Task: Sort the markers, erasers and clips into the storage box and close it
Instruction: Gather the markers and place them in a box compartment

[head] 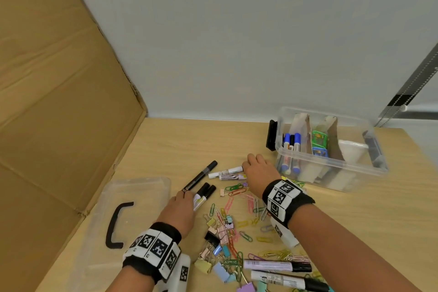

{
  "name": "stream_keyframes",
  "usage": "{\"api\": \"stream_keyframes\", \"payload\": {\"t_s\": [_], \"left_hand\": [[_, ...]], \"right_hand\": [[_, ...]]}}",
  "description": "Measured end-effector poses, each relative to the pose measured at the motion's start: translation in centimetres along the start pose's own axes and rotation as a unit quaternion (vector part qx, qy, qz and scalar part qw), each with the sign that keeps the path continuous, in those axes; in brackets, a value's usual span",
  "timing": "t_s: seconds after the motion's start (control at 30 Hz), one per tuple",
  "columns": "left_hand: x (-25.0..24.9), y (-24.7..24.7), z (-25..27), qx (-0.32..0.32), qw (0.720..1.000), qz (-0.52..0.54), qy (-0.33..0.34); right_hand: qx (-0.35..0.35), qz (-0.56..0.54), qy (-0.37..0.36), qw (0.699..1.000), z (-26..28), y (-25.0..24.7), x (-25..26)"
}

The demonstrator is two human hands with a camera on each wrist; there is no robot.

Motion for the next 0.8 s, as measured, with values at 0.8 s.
{"api": "stream_keyframes", "payload": {"t_s": [0.8], "left_hand": [[0.3,-2.1,-4.7,-0.049,0.998,-0.013,-0.037]], "right_hand": [[-0.005,-0.105,0.043,0.993,1.8,-2.8,-0.4]]}}
Point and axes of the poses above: each hand's wrist, its own z-axis away from the middle knuckle, its own y-axis out of the palm, x = y × z, the point moved 4 cm from there along -z, towards the middle knuckle, and after that the axes turned 2 degrees about z, right-handed, at the moved point
